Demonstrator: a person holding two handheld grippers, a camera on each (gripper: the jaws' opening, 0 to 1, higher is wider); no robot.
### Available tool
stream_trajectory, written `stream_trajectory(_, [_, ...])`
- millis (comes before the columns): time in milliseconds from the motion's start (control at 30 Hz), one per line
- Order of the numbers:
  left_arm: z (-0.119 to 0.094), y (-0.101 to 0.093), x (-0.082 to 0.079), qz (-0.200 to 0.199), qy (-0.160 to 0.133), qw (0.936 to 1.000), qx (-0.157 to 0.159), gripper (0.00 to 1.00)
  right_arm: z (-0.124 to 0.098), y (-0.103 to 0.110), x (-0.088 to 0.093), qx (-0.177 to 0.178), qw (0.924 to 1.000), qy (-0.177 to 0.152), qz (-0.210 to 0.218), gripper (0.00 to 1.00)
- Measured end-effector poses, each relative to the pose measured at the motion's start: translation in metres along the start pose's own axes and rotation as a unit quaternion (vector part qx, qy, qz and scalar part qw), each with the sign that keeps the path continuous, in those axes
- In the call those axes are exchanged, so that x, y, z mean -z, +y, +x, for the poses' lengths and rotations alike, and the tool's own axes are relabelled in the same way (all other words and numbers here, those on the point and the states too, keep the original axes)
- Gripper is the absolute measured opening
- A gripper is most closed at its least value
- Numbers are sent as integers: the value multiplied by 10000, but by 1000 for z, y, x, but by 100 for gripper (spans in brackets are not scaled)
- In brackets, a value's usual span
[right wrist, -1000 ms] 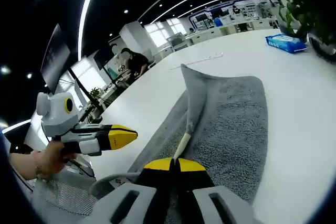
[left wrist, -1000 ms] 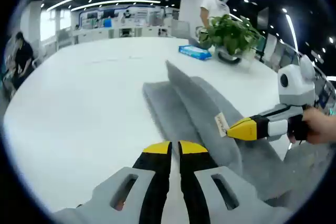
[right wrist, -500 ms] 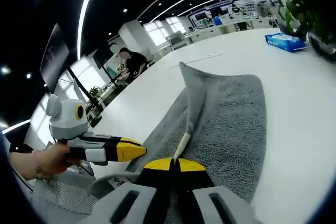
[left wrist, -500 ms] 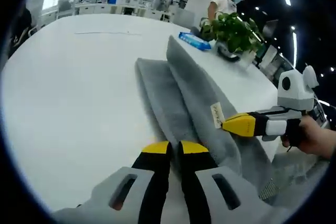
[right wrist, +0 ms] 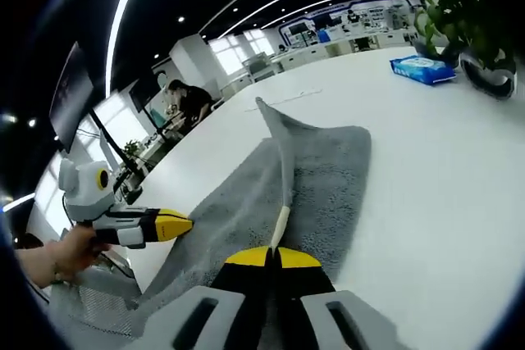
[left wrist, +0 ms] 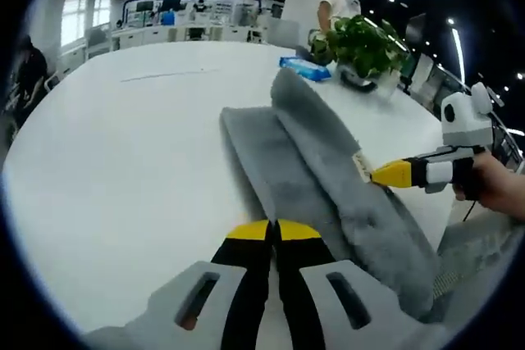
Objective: Open the folded towel by lifting each exposed corner and separating the folded layers until the towel lies flat within the target outline without major curled edges
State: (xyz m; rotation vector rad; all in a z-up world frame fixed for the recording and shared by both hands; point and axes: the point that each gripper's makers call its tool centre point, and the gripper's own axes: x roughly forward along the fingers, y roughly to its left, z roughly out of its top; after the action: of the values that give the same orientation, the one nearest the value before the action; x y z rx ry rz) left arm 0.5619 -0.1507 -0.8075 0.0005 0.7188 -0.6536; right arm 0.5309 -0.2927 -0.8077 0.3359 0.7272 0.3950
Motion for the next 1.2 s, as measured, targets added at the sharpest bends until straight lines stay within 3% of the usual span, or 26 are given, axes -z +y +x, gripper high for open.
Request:
stream_trajectory(200, [-3,8,0,251,54,9994,-221,1,-8,-20,4,422,9987,161,-255,0])
stream_trajectory(633, [-11,34,6,106,202,9977,-639,1,-18,-42,12,998,9897,501,-891,0])
stream_trajectory(700, [-14,39,6,-69,199,9972,-714,1,-19,-44,12,1031,9894,502,-893,0])
stream_trajectory(833, [-18,45,10,251,371,9954,-842,1,-20,-45,13,1068,9885,537,-929,0])
stream_trajectory(967, [-22,53,8,115,404,9951,-893,1,-23,-51,13,1181,9863,580,-1000,0])
stream_trajectory(1100, [-25,61,7,380,516,9937,-921,1,-26,-58,12,1298,9830,625,-1141,0])
stream_trajectory(1200, [-26,70,9,251,536,9940,-920,1,-26,-62,15,1353,9811,699,-1192,0])
